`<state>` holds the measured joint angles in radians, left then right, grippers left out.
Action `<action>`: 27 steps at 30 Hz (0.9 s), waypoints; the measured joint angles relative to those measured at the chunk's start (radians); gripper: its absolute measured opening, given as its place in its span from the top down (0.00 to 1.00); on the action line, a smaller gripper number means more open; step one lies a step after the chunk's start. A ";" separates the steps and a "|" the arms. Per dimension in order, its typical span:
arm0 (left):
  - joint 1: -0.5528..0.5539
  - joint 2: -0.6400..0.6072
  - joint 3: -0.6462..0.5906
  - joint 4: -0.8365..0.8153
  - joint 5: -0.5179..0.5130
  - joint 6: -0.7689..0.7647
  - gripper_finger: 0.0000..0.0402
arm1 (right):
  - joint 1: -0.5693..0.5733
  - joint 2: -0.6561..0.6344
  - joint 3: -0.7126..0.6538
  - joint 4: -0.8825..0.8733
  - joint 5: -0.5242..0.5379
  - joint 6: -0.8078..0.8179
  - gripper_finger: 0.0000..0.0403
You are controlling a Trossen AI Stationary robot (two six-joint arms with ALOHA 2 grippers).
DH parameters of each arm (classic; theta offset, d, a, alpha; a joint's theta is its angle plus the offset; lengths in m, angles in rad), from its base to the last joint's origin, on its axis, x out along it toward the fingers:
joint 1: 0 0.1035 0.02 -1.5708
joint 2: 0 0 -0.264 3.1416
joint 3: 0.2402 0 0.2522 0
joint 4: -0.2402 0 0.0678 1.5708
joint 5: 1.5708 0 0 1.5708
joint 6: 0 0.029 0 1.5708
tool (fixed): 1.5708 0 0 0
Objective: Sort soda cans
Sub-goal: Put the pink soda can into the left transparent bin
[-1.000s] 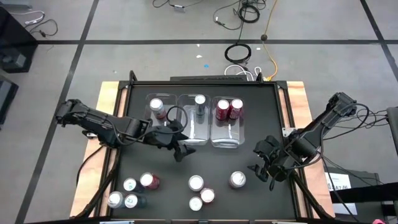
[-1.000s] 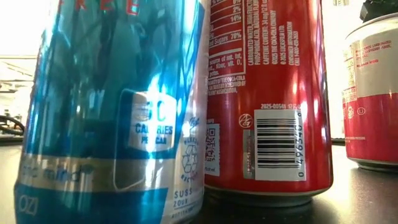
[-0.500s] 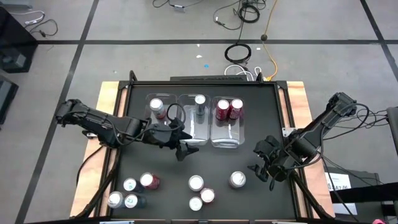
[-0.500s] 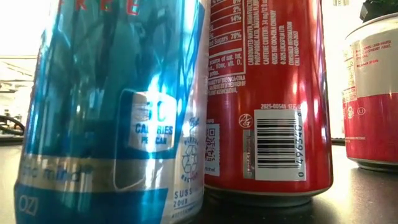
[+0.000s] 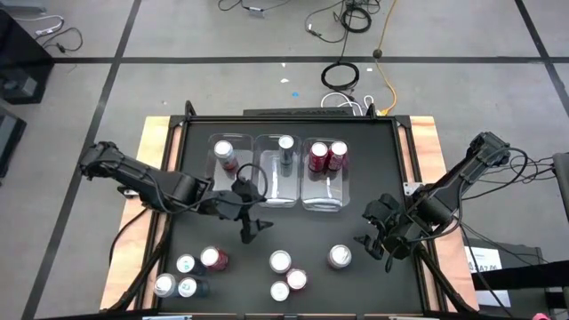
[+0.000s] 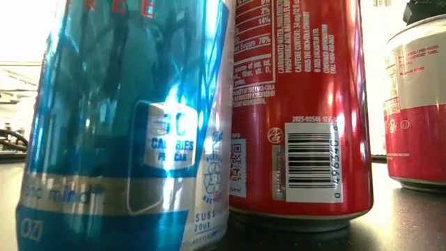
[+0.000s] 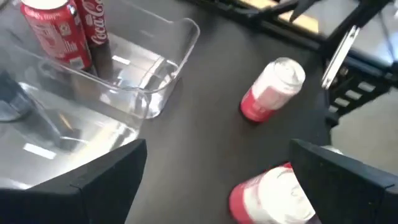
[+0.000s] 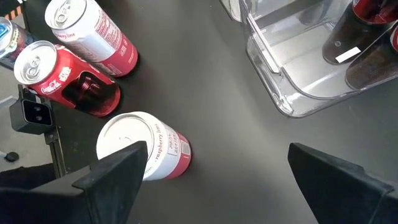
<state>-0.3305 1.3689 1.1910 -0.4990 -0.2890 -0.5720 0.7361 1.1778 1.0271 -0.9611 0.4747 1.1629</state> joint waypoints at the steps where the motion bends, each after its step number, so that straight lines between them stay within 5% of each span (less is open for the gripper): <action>1: 0.000 0.000 0.011 -0.015 0.000 0.018 0.00 | 0.000 0.000 0.000 0.000 0.000 0.000 0.05; 18: 0.029 0.000 0.080 -0.130 0.013 0.140 0.00 | 0.000 0.000 0.000 -0.001 -0.008 0.023 0.05; 27: 0.029 0.000 0.080 -0.206 0.035 -0.008 0.00 | 0.000 0.000 0.000 0.019 -0.008 0.008 0.05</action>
<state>-0.3016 1.3685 1.2709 -0.7052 -0.2543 -0.5800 0.7357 1.1782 1.0275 -0.9424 0.4663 1.1706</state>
